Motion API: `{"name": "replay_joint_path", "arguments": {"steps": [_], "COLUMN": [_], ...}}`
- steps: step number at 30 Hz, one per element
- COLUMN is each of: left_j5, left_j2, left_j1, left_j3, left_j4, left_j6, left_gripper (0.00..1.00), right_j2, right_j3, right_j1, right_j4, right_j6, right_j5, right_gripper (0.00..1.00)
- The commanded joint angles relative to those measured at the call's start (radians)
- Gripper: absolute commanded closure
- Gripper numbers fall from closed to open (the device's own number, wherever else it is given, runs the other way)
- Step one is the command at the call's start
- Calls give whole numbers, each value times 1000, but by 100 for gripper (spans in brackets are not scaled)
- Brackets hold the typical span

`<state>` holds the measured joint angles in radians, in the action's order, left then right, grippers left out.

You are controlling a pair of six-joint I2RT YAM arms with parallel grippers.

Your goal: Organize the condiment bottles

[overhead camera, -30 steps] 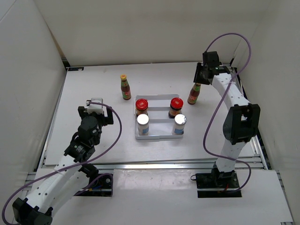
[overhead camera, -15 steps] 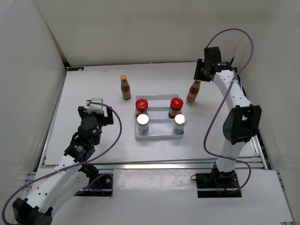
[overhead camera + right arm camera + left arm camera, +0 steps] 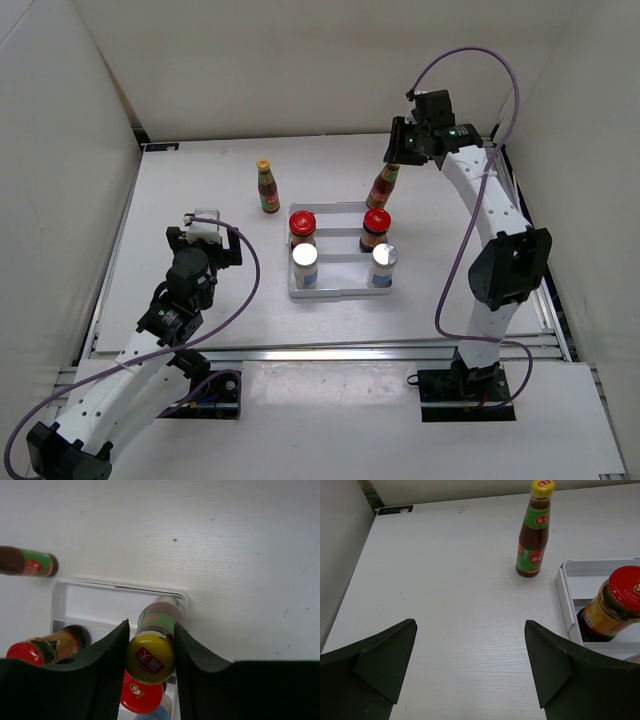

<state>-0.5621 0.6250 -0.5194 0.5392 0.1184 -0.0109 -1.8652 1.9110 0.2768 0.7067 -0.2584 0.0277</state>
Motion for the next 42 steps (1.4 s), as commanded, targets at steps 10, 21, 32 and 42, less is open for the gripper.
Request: {"name": "replay_joint_path", "arguments": {"steps": [10, 21, 32, 42], "left_j5": [-5, -5, -5, 4], "left_j2": [-13, -22, -13, 21], "left_j1": [-1, -1, -1, -1], "left_j3": [4, 4, 4, -5], "left_j4": [-16, -16, -16, 9], "left_j6": [6, 6, 6, 15], "left_gripper": [0, 0, 0, 0], "right_j2": [29, 60, -31, -35], "right_j3": [45, -78, -89, -112], "right_j1": [76, 98, 98, 107], "right_j4": [-50, -61, -61, -90], "right_j6": [-1, 8, 28, 7], "right_j5": [55, 3, -55, -68], "right_gripper": [100, 100, 100, 26]}}
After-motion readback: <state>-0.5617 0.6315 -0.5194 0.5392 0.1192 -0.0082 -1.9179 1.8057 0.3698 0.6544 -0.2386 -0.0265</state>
